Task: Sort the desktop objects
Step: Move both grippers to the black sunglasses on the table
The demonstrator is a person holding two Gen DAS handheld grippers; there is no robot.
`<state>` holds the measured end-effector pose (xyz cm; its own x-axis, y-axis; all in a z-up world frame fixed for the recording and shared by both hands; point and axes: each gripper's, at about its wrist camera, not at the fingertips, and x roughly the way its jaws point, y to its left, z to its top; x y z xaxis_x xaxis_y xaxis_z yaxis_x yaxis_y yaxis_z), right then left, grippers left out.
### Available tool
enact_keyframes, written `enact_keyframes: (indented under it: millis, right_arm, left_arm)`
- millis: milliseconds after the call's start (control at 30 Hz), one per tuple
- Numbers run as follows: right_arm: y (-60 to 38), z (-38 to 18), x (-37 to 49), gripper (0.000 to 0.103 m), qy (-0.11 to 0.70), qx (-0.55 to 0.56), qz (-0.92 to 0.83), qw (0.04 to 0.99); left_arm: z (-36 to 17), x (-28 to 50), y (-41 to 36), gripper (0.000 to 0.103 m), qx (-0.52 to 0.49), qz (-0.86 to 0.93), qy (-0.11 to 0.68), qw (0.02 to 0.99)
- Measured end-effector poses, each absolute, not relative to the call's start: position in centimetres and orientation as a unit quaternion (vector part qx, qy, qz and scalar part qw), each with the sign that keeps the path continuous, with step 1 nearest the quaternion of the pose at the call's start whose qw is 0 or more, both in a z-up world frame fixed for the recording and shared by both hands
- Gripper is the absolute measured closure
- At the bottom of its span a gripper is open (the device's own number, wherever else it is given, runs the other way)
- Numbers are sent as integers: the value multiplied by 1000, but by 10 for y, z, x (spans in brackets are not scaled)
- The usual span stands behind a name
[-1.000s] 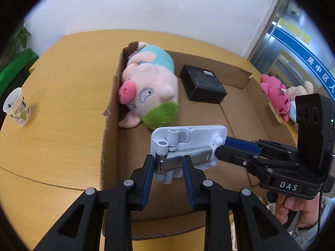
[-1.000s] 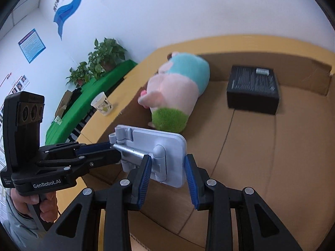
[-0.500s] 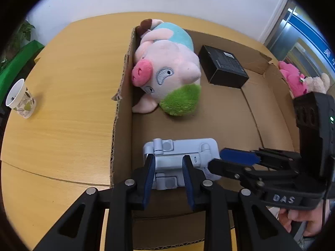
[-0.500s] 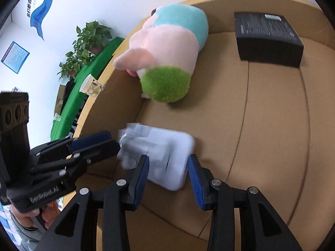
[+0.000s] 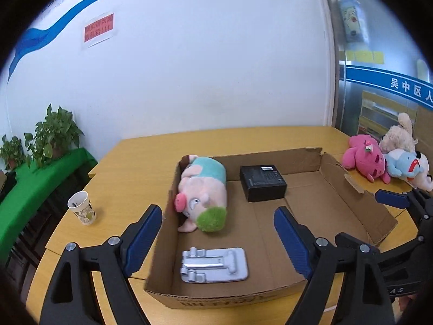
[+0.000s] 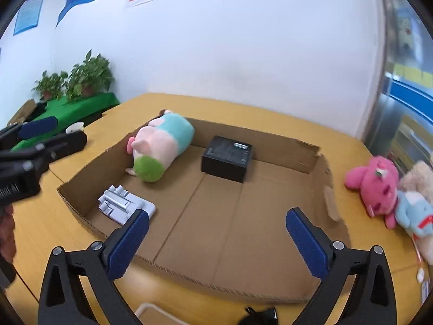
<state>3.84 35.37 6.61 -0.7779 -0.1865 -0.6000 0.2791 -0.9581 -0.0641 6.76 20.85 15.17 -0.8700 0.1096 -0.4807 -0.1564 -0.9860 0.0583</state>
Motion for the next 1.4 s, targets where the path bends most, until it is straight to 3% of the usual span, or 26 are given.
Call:
enact_keyframes:
  millis: [333, 1033, 1400]
  right_arm:
    - [396, 73, 66, 0, 27, 315, -942, 111]
    - [415, 70, 84, 0, 30, 305, -941, 141]
    - [497, 3, 130, 2, -8, 408, -895, 182]
  left_arm:
    - [146, 85, 248, 18, -263, 959, 20, 104]
    - [129, 103, 259, 18, -301, 950, 7, 81]
    - [90, 103, 303, 18, -372, 908, 15, 194]
